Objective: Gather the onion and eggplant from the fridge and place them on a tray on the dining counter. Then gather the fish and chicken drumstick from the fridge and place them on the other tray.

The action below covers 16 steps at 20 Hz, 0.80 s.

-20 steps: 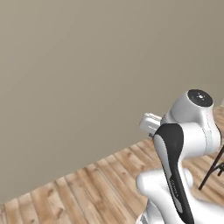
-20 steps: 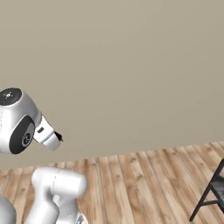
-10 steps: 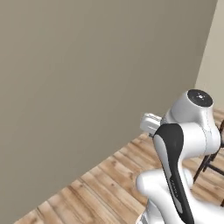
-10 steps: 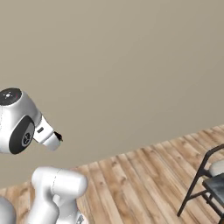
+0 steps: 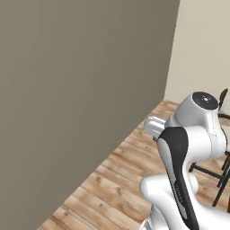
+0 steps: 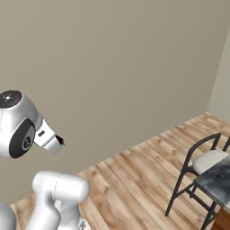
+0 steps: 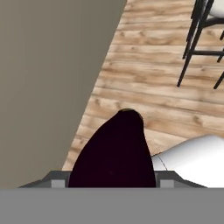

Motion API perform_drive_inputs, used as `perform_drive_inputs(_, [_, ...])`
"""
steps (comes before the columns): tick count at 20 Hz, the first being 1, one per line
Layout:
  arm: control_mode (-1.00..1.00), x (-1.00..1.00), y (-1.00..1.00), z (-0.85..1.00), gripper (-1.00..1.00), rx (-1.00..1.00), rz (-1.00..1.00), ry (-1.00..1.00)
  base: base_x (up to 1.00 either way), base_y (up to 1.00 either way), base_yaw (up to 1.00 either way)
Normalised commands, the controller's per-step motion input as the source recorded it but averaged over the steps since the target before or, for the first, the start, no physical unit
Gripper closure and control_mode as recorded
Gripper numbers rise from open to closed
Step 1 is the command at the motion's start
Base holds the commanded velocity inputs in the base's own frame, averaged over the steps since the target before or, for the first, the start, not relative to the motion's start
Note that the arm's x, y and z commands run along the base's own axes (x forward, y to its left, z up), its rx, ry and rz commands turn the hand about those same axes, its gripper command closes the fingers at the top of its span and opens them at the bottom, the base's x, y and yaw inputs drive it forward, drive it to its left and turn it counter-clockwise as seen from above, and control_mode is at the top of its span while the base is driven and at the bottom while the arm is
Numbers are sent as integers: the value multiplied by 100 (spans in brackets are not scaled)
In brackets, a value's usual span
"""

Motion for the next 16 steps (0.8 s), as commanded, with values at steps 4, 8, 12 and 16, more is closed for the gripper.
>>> perform_drive_inputs(4, [100,0,0,0,100,0,0,0,58,0,-38])
perform_drive_inputs(8, [100,0,0,0,100,0,0,0,67,0,-37])
perform_drive_inputs(12, [100,0,0,0,100,0,0,0,70,4,-35])
perform_drive_inputs(16, [100,0,0,0,100,0,0,0,69,17,-34])
